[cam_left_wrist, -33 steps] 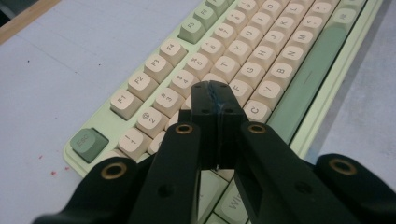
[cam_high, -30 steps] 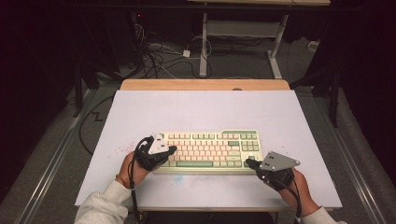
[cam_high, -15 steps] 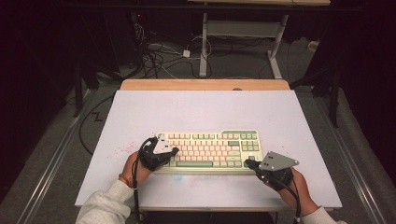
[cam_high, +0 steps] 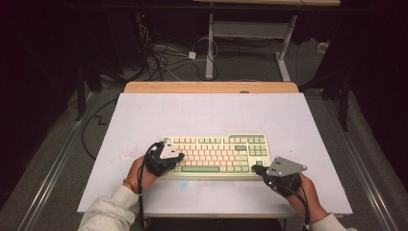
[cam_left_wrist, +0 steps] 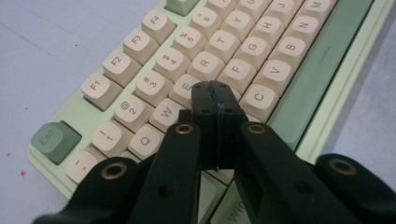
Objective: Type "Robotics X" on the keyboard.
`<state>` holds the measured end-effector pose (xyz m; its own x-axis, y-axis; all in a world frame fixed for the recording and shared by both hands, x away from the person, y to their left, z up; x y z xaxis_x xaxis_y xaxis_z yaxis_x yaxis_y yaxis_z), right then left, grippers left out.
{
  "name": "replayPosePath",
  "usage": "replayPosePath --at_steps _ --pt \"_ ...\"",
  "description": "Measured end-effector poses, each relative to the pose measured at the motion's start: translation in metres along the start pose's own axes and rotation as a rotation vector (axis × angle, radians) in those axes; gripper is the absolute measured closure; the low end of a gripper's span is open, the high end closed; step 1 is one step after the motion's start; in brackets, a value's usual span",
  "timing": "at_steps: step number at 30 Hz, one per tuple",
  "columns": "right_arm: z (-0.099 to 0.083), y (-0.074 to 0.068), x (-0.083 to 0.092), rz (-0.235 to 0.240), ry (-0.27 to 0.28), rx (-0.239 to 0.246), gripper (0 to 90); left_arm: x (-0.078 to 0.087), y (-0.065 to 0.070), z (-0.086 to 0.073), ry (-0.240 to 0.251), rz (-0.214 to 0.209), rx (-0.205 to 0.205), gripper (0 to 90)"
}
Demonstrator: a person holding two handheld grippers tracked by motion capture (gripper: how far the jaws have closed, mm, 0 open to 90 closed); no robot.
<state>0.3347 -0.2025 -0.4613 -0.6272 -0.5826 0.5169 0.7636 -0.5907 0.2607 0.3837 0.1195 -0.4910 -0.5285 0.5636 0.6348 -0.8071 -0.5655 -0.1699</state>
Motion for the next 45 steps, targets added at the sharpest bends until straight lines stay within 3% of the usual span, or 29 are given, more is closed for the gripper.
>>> replayPosePath --at_steps 21,45 --pt "0.002 0.004 0.003 -0.018 0.015 -0.001 90.0 0.022 0.003 0.013 0.093 0.036 -0.033 87.5" --pt "0.011 0.011 -0.006 -0.009 0.015 -0.015 90.0 0.032 0.006 0.010 0.104 0.037 -0.049 87.4"
Point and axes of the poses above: each handheld gripper's, and its own axes: x roughly backward along the jaws, z roughly out of its top, y roughly to its right, the point moved 5 cm from there along -x, roughly forward along the jaws, and after that the axes turned 6 degrees about y, right-handed, at the moved point
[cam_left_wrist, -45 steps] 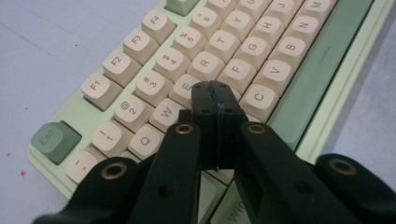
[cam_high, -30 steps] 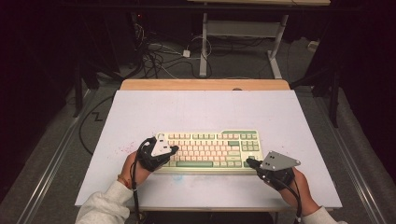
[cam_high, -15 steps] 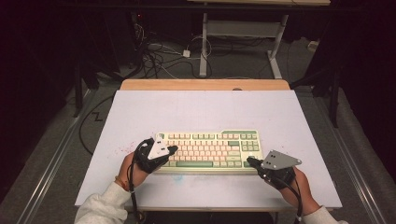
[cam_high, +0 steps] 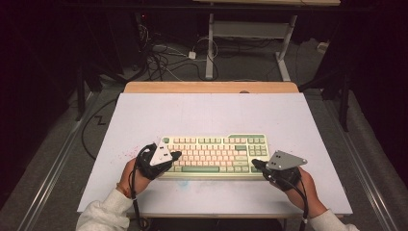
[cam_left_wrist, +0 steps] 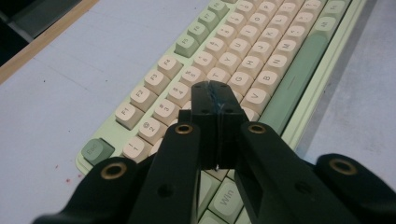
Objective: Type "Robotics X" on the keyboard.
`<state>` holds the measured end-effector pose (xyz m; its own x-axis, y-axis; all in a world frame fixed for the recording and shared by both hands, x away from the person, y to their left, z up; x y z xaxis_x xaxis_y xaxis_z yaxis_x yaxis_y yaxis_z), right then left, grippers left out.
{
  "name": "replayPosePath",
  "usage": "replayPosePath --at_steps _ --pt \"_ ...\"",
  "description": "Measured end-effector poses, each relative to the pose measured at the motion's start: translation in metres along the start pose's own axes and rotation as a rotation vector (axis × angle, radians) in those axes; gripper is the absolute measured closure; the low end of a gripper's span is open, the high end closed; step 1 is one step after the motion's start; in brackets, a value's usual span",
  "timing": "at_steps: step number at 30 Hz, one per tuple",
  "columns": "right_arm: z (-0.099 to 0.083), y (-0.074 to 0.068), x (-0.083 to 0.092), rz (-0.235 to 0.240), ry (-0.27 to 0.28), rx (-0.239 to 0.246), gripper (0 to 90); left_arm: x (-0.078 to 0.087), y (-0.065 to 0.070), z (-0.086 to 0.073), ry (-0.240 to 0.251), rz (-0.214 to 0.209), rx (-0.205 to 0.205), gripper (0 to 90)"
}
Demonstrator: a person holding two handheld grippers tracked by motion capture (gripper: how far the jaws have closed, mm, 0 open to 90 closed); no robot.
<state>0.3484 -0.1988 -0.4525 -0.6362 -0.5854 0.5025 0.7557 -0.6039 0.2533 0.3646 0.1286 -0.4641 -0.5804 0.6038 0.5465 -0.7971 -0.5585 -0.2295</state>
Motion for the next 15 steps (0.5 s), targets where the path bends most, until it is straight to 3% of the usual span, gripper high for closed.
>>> replayPosePath --at_steps 15 --pt "0.010 -0.005 -0.027 0.051 -0.031 0.012 90.0 -0.001 0.001 -0.001 -0.004 -0.005 -0.003 87.4"
Point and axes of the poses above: each handheld gripper's, and its own axes: x roughly backward along the jaws, z roughly out of its top, y roughly to its right, the point moved 5 cm from there along -x, roughly forward along the jaws, and after that the axes turned 6 degrees about y, right-handed, at the moved point
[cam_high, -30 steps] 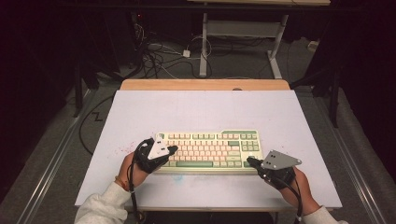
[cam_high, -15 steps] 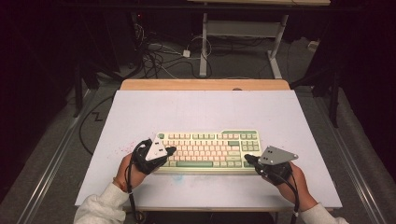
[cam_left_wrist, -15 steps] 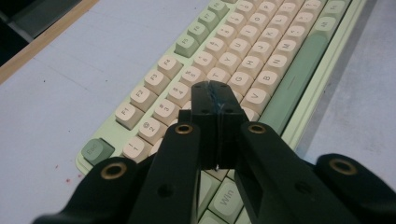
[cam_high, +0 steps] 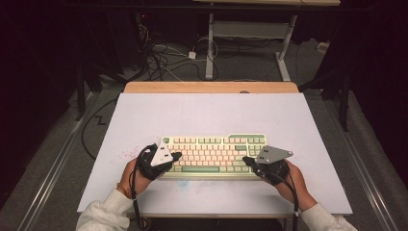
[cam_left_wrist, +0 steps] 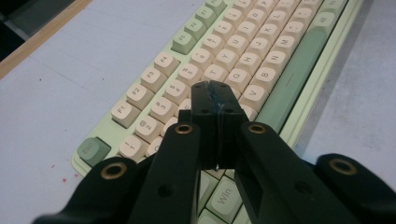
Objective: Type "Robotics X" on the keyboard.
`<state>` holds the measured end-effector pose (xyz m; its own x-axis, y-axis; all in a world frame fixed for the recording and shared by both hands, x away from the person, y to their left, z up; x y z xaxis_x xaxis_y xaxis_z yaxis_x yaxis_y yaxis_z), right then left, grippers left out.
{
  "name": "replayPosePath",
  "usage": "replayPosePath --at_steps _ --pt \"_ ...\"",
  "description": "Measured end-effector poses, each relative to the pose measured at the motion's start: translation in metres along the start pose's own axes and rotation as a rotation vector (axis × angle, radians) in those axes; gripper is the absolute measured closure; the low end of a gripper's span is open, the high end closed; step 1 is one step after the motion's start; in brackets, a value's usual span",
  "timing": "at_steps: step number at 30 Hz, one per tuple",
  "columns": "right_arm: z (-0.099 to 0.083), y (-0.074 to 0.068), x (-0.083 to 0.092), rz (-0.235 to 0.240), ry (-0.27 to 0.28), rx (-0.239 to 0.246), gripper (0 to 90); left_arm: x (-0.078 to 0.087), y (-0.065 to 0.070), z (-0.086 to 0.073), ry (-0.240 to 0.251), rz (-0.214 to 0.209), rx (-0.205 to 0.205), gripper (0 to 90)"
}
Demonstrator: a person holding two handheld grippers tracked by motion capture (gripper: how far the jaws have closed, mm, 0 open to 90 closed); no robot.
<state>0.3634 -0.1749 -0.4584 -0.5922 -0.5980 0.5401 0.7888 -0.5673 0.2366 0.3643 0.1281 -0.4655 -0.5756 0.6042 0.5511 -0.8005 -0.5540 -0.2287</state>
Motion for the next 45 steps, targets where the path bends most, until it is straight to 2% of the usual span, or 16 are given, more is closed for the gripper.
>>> replayPosePath --at_steps 21,45 --pt "-0.002 -0.003 -0.024 0.025 -0.050 0.011 90.0 -0.001 0.000 -0.002 -0.010 -0.004 -0.005 87.4" --pt "-0.004 -0.001 -0.027 0.018 -0.063 0.015 90.0 -0.001 0.000 -0.008 -0.019 -0.009 -0.006 87.3"
Point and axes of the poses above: each handheld gripper's, and its own axes: x roughly backward along the jaws, z roughly out of its top, y roughly to its right, the point moved 5 cm from there along -x, roughly forward along the jaws, and after that the axes turned 6 degrees about y, right-handed, at the moved point
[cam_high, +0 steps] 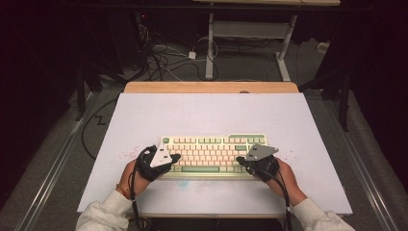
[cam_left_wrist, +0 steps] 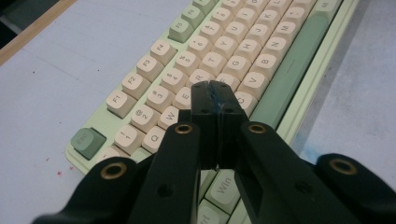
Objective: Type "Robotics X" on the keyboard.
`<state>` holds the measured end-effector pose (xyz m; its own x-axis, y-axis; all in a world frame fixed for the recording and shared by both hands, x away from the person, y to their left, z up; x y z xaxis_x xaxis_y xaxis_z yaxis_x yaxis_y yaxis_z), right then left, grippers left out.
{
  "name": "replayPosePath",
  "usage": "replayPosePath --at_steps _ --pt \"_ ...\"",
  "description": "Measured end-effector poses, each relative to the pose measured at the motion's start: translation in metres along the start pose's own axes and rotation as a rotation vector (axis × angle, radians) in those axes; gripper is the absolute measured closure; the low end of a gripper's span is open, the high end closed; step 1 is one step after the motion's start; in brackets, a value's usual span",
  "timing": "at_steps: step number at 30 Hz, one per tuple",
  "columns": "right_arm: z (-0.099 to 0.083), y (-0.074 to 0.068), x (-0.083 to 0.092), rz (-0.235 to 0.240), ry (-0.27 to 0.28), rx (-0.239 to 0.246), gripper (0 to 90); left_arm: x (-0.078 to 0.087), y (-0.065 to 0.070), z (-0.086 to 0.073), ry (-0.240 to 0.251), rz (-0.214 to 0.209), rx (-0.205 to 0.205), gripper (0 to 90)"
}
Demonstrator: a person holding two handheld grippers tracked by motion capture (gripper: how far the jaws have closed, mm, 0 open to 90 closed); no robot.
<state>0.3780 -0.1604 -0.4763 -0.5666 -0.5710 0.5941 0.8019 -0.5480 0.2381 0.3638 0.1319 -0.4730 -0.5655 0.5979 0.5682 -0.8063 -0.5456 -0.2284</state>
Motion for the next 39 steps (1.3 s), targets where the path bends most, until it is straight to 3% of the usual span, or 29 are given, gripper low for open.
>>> replayPosePath --at_steps 10,17,25,34,37,39 --pt "-0.001 -0.001 -0.001 0.001 -0.005 -0.001 90.0 0.000 0.001 -0.003 0.000 -0.004 0.004 87.3" --pt "-0.001 -0.001 0.000 0.001 -0.003 0.002 90.0 -0.002 0.014 0.002 0.031 -0.053 -0.005 87.3" --pt "0.001 0.000 0.003 -0.002 0.008 0.002 90.0 -0.017 0.033 0.002 -0.015 -0.099 -0.062 87.3" --pt "0.001 -0.001 0.003 -0.001 0.007 0.004 90.0 -0.024 0.036 -0.002 -0.049 -0.109 -0.080 87.3" --pt "0.001 0.000 0.004 -0.001 0.008 0.003 90.0 -0.025 0.036 -0.003 -0.048 -0.119 -0.065 87.4" --pt "0.001 0.000 0.004 -0.003 0.011 0.004 90.0 -0.023 0.036 0.000 -0.049 -0.102 -0.078 87.4"
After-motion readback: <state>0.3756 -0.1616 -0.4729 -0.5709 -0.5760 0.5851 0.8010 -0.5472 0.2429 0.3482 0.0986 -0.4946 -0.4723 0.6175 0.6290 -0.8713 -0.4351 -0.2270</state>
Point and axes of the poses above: each handheld gripper's, and its own axes: x roughly backward along the jaws, z roughly out of its top, y roughly to its right, the point moved 5 cm from there along -x, roughly forward along the jaws, and after that the axes turned 6 degrees about y, right-handed, at the moved point
